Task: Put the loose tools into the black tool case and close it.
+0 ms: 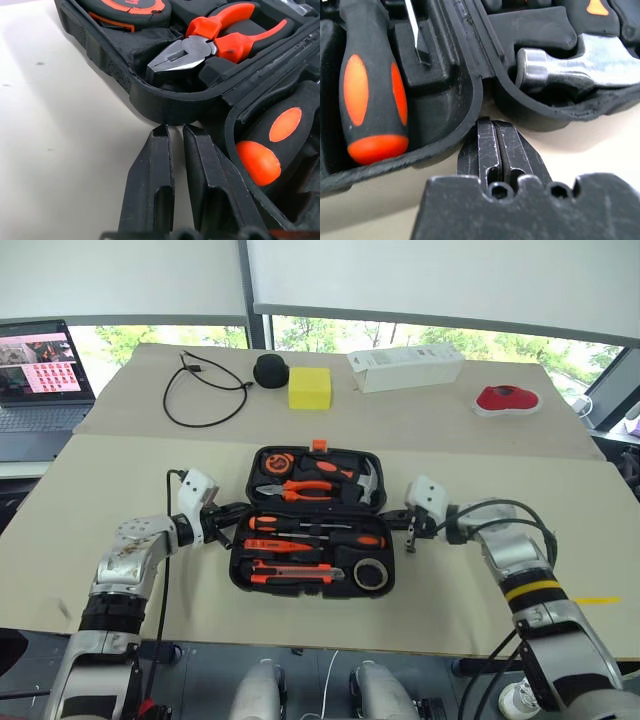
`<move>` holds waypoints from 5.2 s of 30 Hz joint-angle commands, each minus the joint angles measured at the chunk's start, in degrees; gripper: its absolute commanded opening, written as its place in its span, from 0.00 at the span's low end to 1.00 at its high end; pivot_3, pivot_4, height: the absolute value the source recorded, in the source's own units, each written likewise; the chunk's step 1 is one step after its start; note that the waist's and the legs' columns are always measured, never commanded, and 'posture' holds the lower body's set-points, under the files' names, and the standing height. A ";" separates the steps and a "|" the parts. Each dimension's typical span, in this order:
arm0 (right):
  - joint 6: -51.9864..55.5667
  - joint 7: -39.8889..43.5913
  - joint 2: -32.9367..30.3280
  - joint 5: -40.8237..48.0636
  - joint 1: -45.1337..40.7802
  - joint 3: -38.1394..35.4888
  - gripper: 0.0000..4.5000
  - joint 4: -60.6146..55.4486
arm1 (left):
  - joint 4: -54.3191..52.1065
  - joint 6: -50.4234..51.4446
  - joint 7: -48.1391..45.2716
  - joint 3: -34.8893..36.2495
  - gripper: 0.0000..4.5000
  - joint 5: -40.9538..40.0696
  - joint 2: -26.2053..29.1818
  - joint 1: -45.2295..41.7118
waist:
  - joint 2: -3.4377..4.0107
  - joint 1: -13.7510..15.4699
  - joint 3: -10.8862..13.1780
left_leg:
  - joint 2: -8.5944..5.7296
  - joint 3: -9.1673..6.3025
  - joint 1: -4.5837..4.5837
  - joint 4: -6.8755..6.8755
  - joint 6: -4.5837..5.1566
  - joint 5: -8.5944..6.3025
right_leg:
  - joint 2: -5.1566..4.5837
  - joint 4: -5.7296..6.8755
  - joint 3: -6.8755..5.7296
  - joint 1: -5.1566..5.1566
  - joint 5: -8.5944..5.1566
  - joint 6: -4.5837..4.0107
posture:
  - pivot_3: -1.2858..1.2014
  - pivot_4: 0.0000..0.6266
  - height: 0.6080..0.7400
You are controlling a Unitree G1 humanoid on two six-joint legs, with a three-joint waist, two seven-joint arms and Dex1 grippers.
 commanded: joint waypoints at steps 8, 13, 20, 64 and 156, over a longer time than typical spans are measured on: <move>5.42 -1.66 -4.82 2.89 5.93 -4.94 0.00 -9.46 | -8.77 1.65 -0.87 -0.28 0.12 -2.99 -2.62 4.45 | -0.01 0.26 0.00 | -0.05 -0.01 0.02 0.08 0.01 0.00 | -0.01 0.01 0.00 0.04 -0.01 0.02 | 0.52 0.24 1.00; 20.50 1.24 -7.92 11.87 5.99 -9.51 0.25 -15.25 | -10.22 5.38 0.09 3.08 0.35 -3.63 1.20 4.36 | -0.02 0.48 0.01 | -0.05 -0.03 0.01 0.09 0.01 0.00 | -0.02 0.02 0.01 0.04 0.00 0.03 | 0.52 0.24 1.00; 50.82 0.75 -18.17 18.20 1.48 -7.41 0.79 -25.15 | -14.47 18.71 -3.42 5.12 0.94 -8.60 11.27 0.18 | -0.01 -0.19 0.03 | 0.00 -0.29 0.02 0.07 0.01 0.00 | 0.03 0.05 0.01 0.01 -0.01 0.03 | 0.52 0.24 1.00; 40.80 -16.38 3.05 14.99 -9.48 -7.92 0.00 -16.23 | -1.69 18.32 1.49 5.20 0.00 -7.85 -1.94 -12.49 | -0.13 -1.03 -0.03 | -0.14 -0.39 0.81 0.07 -0.04 0.15 | 0.08 0.07 0.00 0.86 0.08 0.00 | 0.52 0.24 1.00; 1.29 -11.85 -1.95 8.63 18.93 -1.55 0.00 -28.88 | -2.51 -12.35 -8.12 -8.97 0.02 3.90 -1.84 -10.03 | -0.35 0.12 0.17 | -0.04 -0.16 0.76 -0.45 0.09 0.05 | 0.11 -0.77 -0.07 0.98 0.12 -0.01 | 0.52 0.24 1.00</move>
